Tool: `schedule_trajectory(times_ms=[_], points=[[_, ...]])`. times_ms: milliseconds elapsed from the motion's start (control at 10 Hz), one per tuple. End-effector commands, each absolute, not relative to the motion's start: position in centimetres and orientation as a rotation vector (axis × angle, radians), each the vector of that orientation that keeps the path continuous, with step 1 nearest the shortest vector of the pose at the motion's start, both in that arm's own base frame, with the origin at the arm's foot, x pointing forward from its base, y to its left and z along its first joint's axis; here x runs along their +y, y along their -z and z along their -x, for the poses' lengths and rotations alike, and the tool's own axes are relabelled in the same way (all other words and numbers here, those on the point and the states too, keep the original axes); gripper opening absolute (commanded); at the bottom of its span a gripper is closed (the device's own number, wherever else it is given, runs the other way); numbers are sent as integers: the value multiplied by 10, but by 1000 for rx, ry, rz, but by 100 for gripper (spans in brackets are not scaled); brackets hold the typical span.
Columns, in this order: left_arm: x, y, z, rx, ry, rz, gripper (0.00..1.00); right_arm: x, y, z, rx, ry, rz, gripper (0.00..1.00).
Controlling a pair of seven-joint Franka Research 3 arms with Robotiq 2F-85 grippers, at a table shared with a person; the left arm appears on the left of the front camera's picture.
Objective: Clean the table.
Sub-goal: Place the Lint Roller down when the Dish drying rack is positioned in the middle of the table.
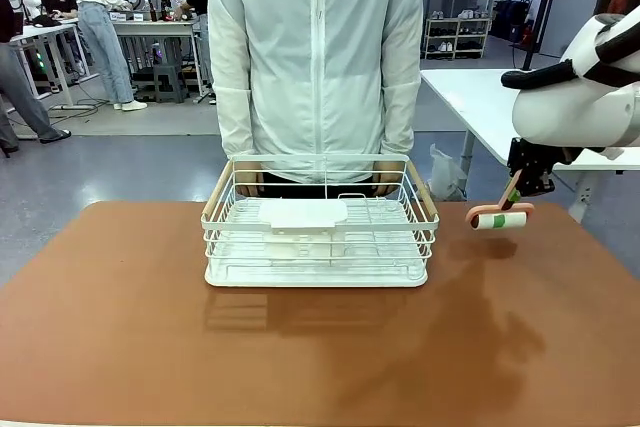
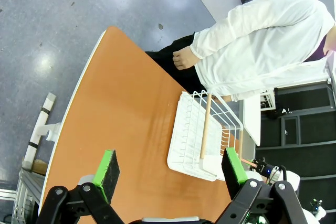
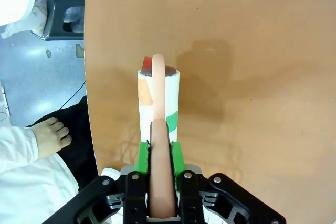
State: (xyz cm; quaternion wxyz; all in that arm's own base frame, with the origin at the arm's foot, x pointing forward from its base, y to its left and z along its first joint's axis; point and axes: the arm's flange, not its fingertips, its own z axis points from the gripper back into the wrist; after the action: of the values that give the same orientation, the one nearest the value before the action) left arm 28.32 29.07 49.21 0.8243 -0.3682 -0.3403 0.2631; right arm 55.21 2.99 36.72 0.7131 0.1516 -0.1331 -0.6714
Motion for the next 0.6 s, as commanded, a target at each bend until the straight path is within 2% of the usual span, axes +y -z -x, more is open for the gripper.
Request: schedule_trajectory(times_ms=[0,500], points=[[294,-491,-283,-747,-536,802,100,39,-369,-555,-281,1531,-329,21],[294,-491,-283,-747,-536,802,100,39,-358,-551,-232,1533,-318,21]])
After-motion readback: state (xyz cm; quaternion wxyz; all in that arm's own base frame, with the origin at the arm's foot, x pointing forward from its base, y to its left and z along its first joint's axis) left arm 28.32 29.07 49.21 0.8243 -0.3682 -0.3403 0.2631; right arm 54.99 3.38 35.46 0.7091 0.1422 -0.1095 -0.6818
